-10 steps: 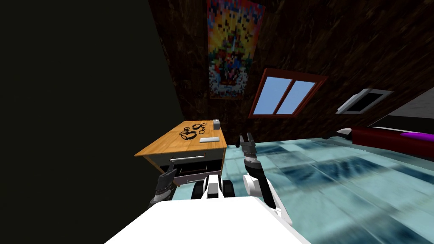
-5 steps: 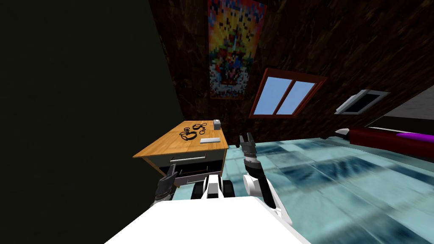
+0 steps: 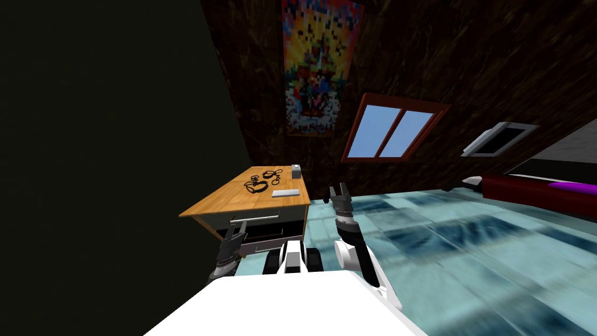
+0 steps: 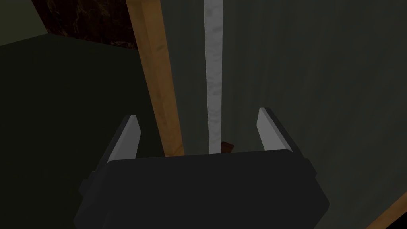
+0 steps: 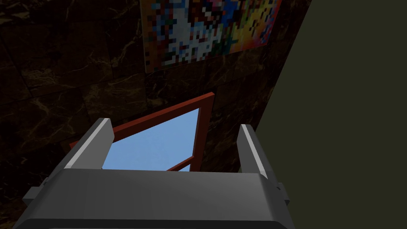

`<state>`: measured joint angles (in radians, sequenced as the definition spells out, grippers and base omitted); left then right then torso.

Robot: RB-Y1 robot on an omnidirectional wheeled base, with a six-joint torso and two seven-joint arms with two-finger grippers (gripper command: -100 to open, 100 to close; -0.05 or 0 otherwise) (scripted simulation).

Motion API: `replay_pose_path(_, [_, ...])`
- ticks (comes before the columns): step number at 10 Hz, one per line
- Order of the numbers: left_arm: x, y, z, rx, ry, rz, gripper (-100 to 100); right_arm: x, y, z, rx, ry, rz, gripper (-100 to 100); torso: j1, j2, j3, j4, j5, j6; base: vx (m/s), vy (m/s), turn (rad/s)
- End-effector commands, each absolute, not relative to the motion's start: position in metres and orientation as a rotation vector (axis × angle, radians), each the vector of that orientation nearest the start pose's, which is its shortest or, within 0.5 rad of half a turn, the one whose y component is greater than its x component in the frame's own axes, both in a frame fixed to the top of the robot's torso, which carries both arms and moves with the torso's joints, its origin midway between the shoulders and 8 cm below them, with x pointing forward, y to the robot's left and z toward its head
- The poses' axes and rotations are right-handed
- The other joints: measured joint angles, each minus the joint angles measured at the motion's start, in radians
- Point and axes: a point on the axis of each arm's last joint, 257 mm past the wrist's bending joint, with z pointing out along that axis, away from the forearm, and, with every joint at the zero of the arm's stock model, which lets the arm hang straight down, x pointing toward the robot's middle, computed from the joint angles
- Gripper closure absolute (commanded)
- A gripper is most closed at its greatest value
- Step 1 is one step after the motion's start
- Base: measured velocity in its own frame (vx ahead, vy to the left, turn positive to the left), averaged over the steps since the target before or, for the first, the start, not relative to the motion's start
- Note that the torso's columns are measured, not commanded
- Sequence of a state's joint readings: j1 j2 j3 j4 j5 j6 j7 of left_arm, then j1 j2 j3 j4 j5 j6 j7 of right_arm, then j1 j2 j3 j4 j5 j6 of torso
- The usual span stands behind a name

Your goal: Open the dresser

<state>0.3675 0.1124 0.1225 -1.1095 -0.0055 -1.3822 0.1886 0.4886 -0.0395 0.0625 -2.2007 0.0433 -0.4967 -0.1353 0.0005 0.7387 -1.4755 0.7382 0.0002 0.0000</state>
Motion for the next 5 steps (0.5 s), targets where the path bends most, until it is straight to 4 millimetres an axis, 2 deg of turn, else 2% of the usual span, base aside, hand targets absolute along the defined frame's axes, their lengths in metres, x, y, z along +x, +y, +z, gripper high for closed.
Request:
replay_pose_path(1, [0.305, 0.343, -0.24, -0.79, 0.738, -1.34, -100, 0.364, -0.251, -0.01, 0.726, 0.691, 1.45, 0, 0.0, 0.0, 0.0, 0.0, 0.0, 0.0, -0.012, -0.025, 0.005])
replay_pose_path(3, [0.306, 0.343, -0.239, -0.788, 0.737, -1.341, -100, 0.364, -0.251, -0.01, 0.726, 0.691, 1.45, 0, 0.0, -0.001, -0.001, 0.0, 0.0, 0.0, -0.003, -0.012, 0.002])
replay_pose_path(4, [0.298, 0.338, -0.244, -0.79, 0.738, -1.339, 100, 0.364, -0.251, -0.01, 0.726, 0.691, 1.45, 0, 0.0, -0.001, -0.001, 0.0, 0.0, 0.0, 0.005, 0.021, -0.007])
replay_pose_path(5, [0.295, 0.336, -0.247, -0.79, 0.738, -1.339, 100, 0.364, -0.251, -0.01, 0.726, 0.691, 1.45, 0, 0.001, -0.001, -0.001, 0.0, 0.0, 0.0, 0.012, 0.025, -0.022])
